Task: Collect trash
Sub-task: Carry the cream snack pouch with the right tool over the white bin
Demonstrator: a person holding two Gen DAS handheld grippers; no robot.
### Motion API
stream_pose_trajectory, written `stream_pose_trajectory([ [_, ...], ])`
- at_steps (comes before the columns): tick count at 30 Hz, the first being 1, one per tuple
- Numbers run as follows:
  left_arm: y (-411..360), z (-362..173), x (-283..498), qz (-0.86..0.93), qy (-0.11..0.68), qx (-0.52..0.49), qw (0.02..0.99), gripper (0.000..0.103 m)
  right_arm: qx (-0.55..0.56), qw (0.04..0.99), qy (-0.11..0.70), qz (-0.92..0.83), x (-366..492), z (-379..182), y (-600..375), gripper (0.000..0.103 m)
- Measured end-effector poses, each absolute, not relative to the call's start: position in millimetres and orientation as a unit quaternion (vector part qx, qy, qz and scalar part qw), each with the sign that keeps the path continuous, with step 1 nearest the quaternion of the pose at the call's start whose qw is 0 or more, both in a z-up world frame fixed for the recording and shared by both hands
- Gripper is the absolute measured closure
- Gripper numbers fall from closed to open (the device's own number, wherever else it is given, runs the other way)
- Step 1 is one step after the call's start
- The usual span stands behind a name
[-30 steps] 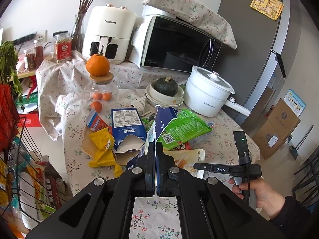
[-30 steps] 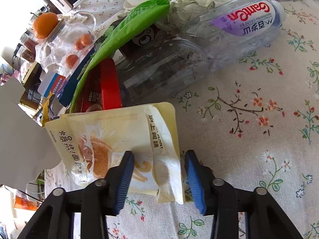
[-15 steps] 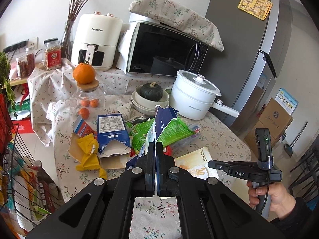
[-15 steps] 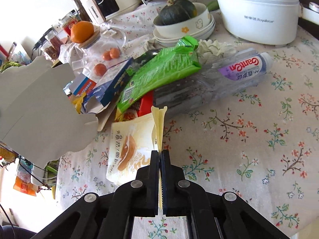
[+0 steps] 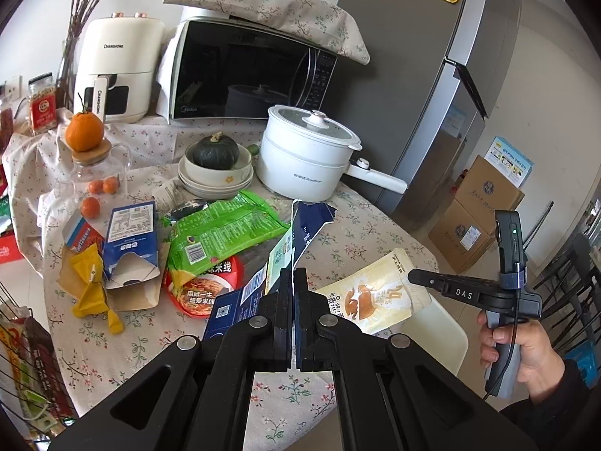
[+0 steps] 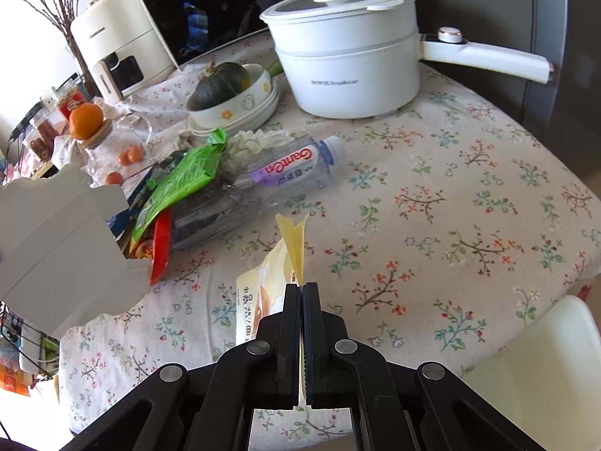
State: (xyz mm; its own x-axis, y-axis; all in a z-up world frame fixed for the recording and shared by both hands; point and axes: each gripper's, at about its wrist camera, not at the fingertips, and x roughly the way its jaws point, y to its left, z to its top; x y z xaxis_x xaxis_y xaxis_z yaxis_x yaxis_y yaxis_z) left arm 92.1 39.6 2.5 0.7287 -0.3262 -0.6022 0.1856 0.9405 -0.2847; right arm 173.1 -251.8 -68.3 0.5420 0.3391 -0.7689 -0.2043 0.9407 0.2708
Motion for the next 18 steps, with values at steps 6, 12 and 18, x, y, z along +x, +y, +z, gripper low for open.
stream_pose_trajectory([
  [6,16,2,99,-0.156,0.341,-0.099,0.922,0.103,0.08,0.887,0.438,0.125,165,-58,-276,0.103],
  [12,-9,0,108,-0.185,0.347,-0.112,0.913,0.103,0.079,0.9,0.416,0.099,154,-42,-298,0.103],
  [18,-47,-1,115,-0.23,0.35,-0.114,0.901,0.103,0.088,0.907,0.407,0.065,139,-34,-335,0.103],
])
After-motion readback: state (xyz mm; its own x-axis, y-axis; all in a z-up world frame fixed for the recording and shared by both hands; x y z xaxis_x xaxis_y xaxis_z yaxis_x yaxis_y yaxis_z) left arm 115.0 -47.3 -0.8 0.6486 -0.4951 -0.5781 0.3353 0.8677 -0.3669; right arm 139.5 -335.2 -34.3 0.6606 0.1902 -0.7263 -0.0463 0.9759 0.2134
